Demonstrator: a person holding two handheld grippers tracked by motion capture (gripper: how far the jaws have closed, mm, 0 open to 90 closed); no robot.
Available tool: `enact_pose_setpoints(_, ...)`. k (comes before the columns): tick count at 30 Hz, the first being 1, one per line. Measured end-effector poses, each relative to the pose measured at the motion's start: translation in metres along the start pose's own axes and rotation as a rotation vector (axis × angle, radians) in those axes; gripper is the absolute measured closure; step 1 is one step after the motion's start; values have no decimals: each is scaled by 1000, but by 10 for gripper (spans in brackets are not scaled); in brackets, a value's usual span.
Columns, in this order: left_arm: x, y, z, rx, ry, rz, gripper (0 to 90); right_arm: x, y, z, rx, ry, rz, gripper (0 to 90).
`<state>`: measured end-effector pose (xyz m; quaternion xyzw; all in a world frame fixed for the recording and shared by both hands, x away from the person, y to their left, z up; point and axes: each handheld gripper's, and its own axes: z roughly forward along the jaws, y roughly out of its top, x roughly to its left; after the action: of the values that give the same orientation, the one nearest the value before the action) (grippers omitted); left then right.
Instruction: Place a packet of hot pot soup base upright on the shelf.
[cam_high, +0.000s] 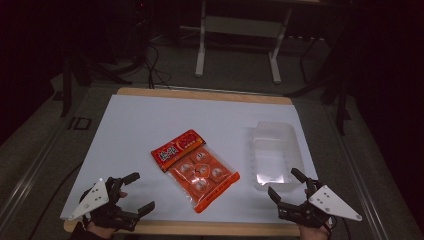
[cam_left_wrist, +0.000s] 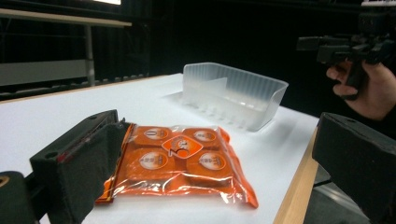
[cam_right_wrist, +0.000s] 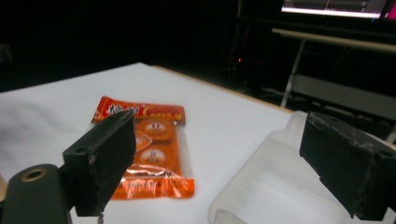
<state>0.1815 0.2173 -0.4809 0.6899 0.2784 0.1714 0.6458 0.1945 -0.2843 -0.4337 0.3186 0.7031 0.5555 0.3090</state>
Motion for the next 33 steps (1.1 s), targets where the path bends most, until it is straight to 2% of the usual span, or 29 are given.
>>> enact_pose_setpoints(2,-1,1,0,29,-2,11,17,0,0,1,7,-2,-3,107)
enact_pose_setpoints(4,-1,1,0,32,-3,12,17,0,0,2,22,7,-5,107)
enact_pose_setpoints(5,-2,3,1,74,25,35,17,3,1,2,29,32,-19,107)
enact_pose_setpoints(6,-2,3,1,86,20,45,17,4,1,2,23,41,-26,107)
enact_pose_setpoints(11,-3,3,2,116,-7,39,17,7,1,2,24,54,-35,107)
enact_pose_setpoints(16,-8,7,4,126,-51,42,17,8,2,2,23,65,-39,107)
enact_pose_setpoints(18,-10,9,5,125,-73,35,17,10,2,3,29,62,-58,107)
enact_pose_setpoints(23,-17,16,11,142,-107,57,17,15,3,5,36,80,-71,106)
enact_pose_setpoints(27,-16,23,14,151,-95,62,17,18,4,6,39,96,-83,106)
enact_pose_setpoints(33,-10,35,19,139,-97,62,18,19,6,6,30,113,-78,106)
